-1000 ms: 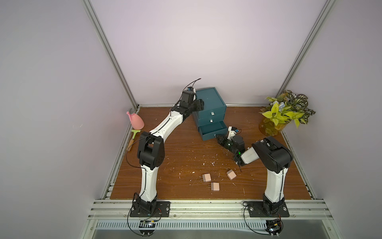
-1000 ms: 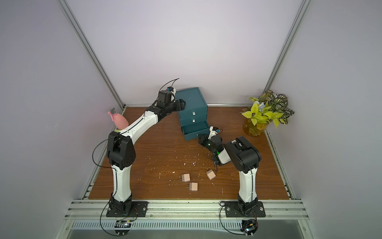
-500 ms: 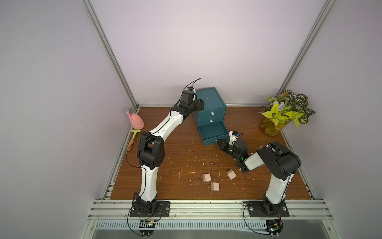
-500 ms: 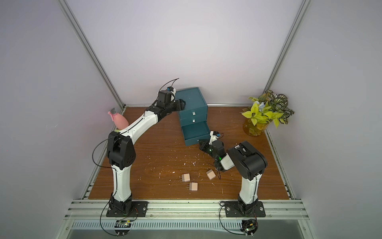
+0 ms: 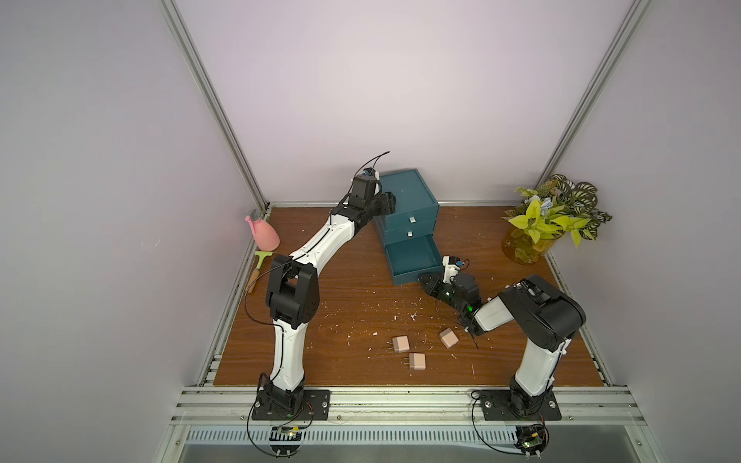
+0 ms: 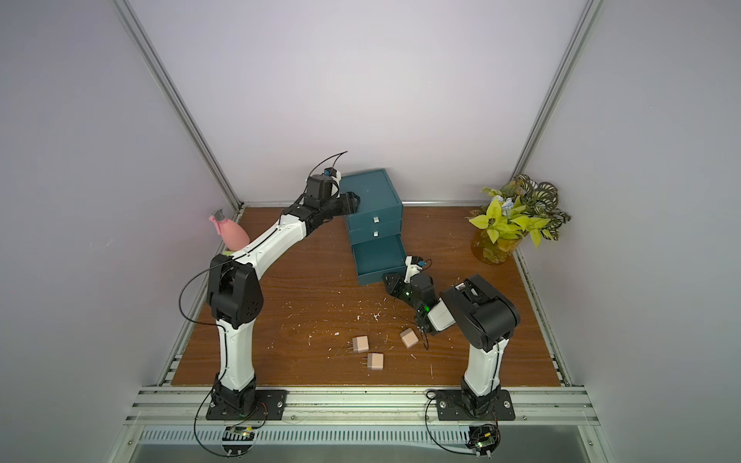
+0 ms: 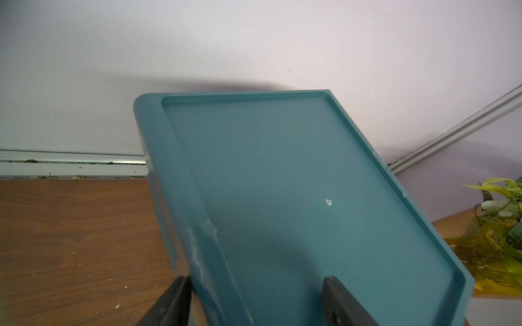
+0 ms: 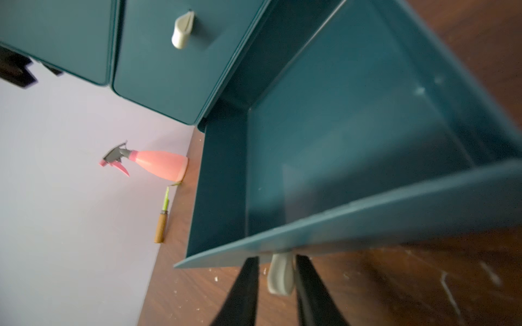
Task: Place the plugs into the drawer by color
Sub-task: Open the drawer in the storage box, then pick up the plug from the center of the board.
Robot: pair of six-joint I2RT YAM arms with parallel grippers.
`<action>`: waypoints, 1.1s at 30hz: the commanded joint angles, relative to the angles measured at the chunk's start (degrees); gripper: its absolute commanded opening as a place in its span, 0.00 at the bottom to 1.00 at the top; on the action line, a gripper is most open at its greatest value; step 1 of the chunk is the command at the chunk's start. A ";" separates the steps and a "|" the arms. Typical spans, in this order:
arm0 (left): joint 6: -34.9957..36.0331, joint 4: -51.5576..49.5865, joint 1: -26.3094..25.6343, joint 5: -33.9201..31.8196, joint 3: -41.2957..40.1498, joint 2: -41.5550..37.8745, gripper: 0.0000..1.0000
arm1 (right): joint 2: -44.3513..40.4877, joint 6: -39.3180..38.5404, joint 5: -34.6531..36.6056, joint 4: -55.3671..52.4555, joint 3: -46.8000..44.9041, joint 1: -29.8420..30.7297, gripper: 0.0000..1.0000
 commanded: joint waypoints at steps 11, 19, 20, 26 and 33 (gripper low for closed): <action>0.35 -2.99 0.35 1.17 -1.28 -0.23 0.68 | -26.15 -29.41 -0.30 -43.88 2.28 5.03 0.45; 0.26 -2.85 0.35 1.44 -1.29 -0.39 0.68 | -27.98 -45.95 4.84 -59.51 9.01 19.72 0.46; 0.22 -2.88 0.35 1.35 -1.28 -0.41 0.68 | -27.48 -47.70 5.75 -60.97 9.71 21.75 0.47; 0.44 -3.08 0.35 1.13 -1.33 -0.51 0.68 | -22.73 -51.66 14.48 -66.83 13.35 32.92 0.60; 0.30 -2.86 0.35 1.35 -1.35 -0.25 0.68 | -20.54 -50.87 14.54 -70.16 14.20 37.17 0.67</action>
